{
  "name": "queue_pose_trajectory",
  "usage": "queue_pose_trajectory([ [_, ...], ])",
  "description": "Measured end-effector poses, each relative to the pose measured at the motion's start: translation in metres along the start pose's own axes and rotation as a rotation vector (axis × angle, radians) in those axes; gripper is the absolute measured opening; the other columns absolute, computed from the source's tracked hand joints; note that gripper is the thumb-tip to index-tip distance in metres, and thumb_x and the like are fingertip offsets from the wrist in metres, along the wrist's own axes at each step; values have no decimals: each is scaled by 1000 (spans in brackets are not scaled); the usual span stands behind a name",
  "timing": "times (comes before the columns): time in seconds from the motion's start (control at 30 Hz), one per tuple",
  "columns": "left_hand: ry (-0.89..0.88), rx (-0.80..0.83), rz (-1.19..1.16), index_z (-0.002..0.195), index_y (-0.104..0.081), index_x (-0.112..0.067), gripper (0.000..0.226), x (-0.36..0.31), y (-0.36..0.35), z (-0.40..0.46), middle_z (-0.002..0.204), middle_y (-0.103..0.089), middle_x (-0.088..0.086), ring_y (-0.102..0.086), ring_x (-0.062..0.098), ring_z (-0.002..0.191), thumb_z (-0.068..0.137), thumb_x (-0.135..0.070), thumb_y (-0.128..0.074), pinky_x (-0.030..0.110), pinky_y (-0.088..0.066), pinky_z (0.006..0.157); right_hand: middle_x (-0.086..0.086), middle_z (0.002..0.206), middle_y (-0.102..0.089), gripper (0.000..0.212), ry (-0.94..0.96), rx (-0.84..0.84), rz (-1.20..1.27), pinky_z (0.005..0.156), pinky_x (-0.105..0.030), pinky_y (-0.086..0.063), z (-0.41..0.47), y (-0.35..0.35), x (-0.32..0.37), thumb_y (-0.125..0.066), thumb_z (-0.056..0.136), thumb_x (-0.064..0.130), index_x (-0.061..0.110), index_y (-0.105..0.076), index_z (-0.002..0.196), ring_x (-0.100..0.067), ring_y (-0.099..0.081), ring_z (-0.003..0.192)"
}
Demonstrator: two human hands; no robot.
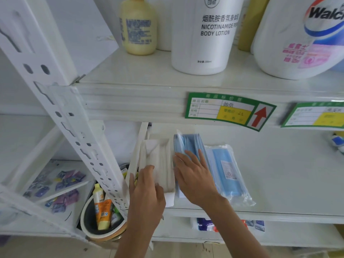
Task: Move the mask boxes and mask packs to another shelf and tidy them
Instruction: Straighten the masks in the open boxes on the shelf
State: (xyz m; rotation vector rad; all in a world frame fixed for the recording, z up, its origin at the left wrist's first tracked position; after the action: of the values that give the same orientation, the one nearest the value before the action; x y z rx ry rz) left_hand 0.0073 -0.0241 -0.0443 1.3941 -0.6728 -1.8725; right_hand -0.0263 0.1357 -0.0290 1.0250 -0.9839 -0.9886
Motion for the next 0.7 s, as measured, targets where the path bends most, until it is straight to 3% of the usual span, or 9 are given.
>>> queue_pose_trajectory([
  [0.07,-49,4,-20,149,-35,-28,77,-2,-1,-3,151,-41,-2,-37,18,144,83,8,-52,45,-5,126,3,146,-52,54,-34,57,-52,123,-55,-12,-5,-2,-13,-15,101,41,21,-52,135,-27,-37,143],
  [0.13,-137,17,2,153,-34,-33,85,-5,-3,-4,159,-31,-3,-20,15,153,81,10,-51,46,-1,126,2,149,-46,48,-87,105,-83,124,-53,-7,-9,-5,-27,-21,103,43,23,-48,137,-26,-33,143],
  [0.2,-168,53,-11,147,-47,-30,71,-5,-5,-3,158,-35,-1,-20,16,153,85,5,-48,50,-6,126,2,150,-43,43,-130,117,-80,124,-51,-7,-12,-6,-36,-28,103,44,24,-48,135,-24,-32,142],
  [0.27,-147,70,-24,135,-59,-25,49,-3,-6,-2,156,-39,1,-25,19,151,92,-8,-44,53,-15,124,3,148,-44,51,-161,125,-59,125,-49,-9,-12,-5,-38,-19,101,50,23,-48,134,-23,-34,140],
  [0.33,-136,74,-10,131,-63,-23,41,-2,-6,-3,154,-42,2,-28,20,149,96,-17,-41,55,-20,122,4,144,-46,62,-161,144,-61,124,-51,-10,-7,-4,-34,-9,95,57,25,-48,131,-23,-36,137],
  [0.4,-142,74,11,130,-63,-22,39,-2,-7,-4,153,-43,3,-31,22,148,97,-20,-42,55,-23,121,7,139,-51,58,-190,144,-16,122,-54,-13,-3,-5,-31,-16,96,61,27,-50,129,-23,-39,133],
  [0.53,-127,69,9,128,-63,-22,37,3,-7,-5,151,-43,2,-32,22,145,97,-23,-43,55,-31,117,7,140,-52,40,-258,92,154,120,-52,-16,0,-6,-33,-37,101,40,29,-41,139,-21,-41,132],
  [0.6,-112,78,4,128,-63,-23,37,6,-7,-6,151,-43,1,-34,24,144,97,-26,-43,54,-35,115,5,143,-47,45,-260,61,208,118,-49,-24,-1,-6,-35,-43,98,23,31,-38,143,-22,-42,130],
  [0.7,-106,83,-1,128,-63,-24,36,8,-8,-7,150,-43,-1,-35,25,143,98,-29,-43,54,-36,114,-1,148,-38,48,-279,45,263,111,-40,-36,-3,-10,-44,-50,96,8,27,-48,139,-24,-41,130],
])
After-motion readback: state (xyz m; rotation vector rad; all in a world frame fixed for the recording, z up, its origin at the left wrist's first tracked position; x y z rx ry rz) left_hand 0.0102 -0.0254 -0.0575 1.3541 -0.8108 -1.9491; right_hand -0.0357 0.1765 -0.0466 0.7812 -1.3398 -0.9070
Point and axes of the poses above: each hand's wrist, its own z-axis towards the middle knuckle, its own y-axis out of the back of the hand, x = y × z, the point moved 4 cm from there along z, towards the middle knuckle
